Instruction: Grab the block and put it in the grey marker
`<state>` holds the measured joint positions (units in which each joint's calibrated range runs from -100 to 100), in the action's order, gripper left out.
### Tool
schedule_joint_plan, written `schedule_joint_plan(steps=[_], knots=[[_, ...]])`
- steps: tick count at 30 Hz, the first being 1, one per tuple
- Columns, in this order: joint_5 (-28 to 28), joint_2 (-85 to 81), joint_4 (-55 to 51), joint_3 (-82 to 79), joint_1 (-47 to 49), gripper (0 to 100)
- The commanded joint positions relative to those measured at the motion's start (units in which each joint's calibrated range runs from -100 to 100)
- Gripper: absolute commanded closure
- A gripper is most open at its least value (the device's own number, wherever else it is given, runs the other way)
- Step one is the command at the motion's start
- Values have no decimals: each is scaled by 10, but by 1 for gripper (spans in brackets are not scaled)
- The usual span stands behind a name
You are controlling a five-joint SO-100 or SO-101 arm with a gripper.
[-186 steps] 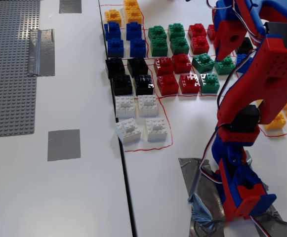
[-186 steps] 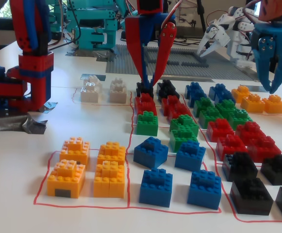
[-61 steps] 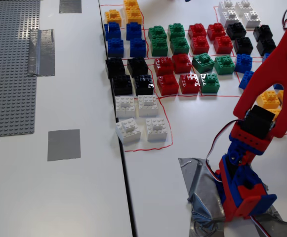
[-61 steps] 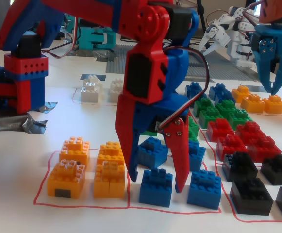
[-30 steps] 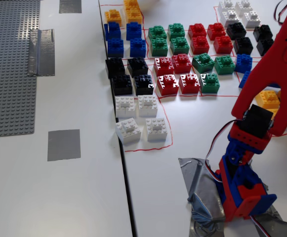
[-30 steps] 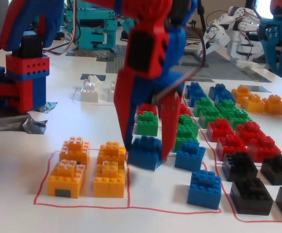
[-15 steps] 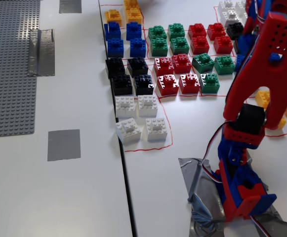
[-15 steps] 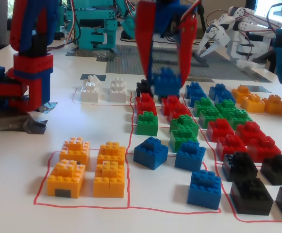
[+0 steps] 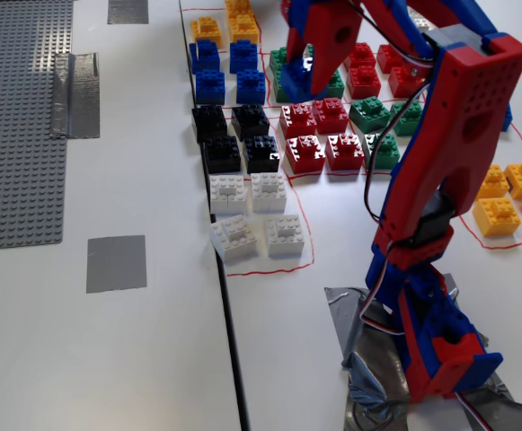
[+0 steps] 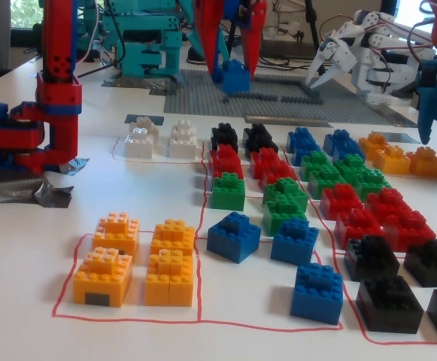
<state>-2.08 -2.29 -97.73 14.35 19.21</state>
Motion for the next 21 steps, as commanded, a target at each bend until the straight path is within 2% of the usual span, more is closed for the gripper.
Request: schedule_joint_plan(steps=[1, 12, 16, 21], knots=[[-3, -58, 19, 2, 64, 100], [26, -41, 96, -45, 250, 100], [64, -30, 144, -64, 290, 100], [85, 8, 175, -68, 330, 100]])
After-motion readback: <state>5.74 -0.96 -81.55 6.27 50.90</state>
